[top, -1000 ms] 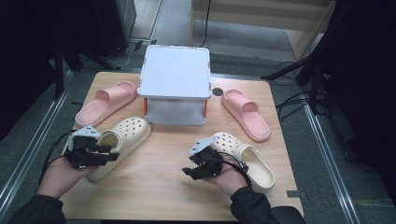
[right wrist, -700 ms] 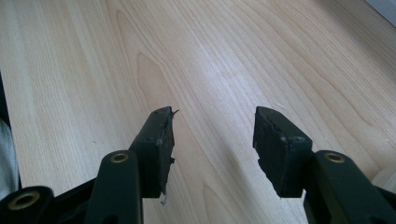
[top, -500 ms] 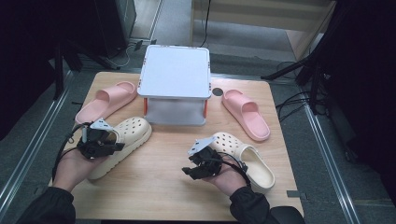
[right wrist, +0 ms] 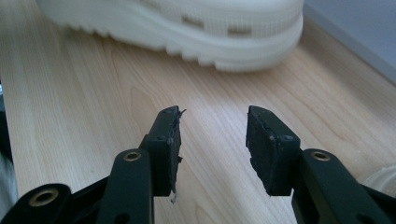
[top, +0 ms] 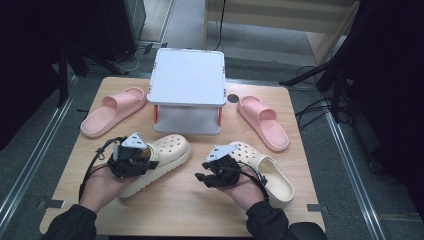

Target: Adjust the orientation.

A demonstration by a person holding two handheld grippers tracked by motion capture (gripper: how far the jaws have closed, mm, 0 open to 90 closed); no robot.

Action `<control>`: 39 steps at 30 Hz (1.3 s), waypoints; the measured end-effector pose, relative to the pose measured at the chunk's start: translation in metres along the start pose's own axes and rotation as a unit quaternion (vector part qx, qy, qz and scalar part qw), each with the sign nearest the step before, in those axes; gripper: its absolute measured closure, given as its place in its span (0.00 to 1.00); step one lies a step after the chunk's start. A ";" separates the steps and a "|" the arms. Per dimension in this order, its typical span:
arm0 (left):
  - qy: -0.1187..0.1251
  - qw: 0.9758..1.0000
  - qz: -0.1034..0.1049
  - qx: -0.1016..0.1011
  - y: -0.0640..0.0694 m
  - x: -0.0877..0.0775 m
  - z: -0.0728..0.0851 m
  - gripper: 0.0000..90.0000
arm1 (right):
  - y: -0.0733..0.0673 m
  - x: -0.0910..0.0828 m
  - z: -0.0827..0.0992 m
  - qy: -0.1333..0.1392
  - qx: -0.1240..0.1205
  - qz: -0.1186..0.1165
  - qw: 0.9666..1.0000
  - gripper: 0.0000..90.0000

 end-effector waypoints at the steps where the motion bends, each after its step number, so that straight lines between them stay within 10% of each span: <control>1: -0.001 1.000 0.000 0.000 0.004 0.003 -0.001 0.86 | 0.000 0.000 -0.001 0.006 0.001 -0.001 1.000 0.63; 14: -0.022 0.999 0.035 0.012 0.028 0.029 -0.001 0.84 | 0.000 0.016 -0.010 0.028 0.029 -0.004 0.999 0.76; 21: -0.004 0.999 0.044 0.018 0.026 0.003 -0.003 0.77 | 0.001 0.022 -0.012 0.026 0.041 -0.005 0.999 0.87; 28: 0.005 1.000 0.028 -0.001 0.002 -0.025 0.005 0.90 | -0.006 0.031 -0.014 0.021 0.039 -0.009 0.999 0.94; 39: -0.006 0.999 0.002 -0.033 -0.046 -0.019 0.029 0.98 | -0.019 0.045 -0.013 0.005 0.037 -0.022 0.999 0.95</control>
Point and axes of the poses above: each handheld gripper's, and its own axes: x roughly forward along the jaws, z roughly out of its underside, y roughly to its right, the point moved 9 cm from there along x, roughly forward along the jaws, and after that the axes turned 7 degrees about x, right-handed, at the moved point
